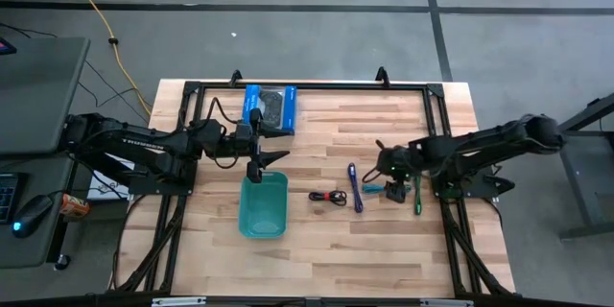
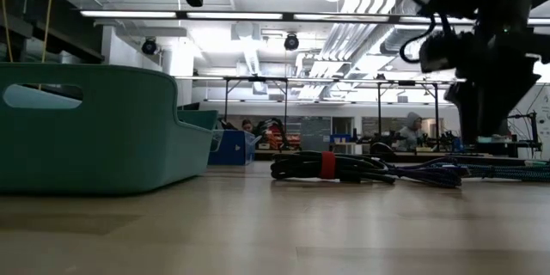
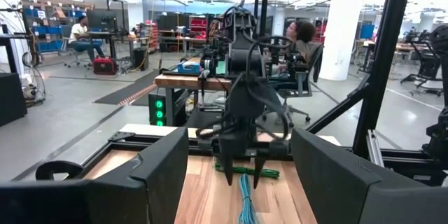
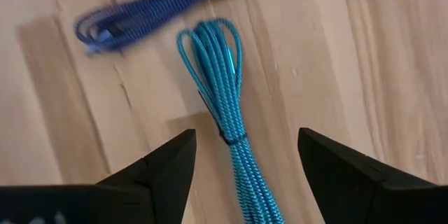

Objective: Pick and place USB-C Cables
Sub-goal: Put the blue charger cable into the green bin

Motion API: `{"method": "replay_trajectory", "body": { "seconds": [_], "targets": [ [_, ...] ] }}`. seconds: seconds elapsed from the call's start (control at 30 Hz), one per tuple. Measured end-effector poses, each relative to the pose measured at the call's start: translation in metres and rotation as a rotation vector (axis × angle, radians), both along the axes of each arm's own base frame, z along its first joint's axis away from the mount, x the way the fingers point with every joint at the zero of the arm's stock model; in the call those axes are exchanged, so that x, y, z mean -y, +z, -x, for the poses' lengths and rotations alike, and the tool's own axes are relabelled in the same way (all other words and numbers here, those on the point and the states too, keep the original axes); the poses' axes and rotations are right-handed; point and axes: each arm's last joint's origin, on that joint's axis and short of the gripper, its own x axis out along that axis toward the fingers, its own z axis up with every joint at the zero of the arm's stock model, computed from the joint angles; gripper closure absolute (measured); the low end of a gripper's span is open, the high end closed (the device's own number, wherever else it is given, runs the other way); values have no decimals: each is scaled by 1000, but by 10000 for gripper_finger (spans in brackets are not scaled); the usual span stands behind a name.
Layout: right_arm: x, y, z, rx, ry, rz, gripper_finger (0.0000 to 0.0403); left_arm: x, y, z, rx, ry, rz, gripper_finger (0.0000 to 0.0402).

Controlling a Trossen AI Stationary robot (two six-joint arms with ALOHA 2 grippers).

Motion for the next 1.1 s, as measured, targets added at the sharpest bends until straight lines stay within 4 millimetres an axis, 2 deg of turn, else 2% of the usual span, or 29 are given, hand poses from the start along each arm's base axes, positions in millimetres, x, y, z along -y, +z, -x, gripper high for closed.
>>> {"method": "replay_trajectory", "body": {
  "seconds": [0.27, 0.43, 0.7, 1.1],
  "targets": [
    [-2, -18, -7, -99, 35, 13, 160, 0, 0, 0, 0, 0, 0, 167],
    [-11, -25, -9, -134, 113, 24, 160, 0, 0, 0, 0, 0, 0, 167],
    [-24, -27, -9, -125, 154, 143, 160, 0, 0, 0, 0, 0, 0, 167],
    [-28, -27, -8, -122, 171, 155, 160, 0, 0, 0, 0, 0, 0, 167]
  ]
}}
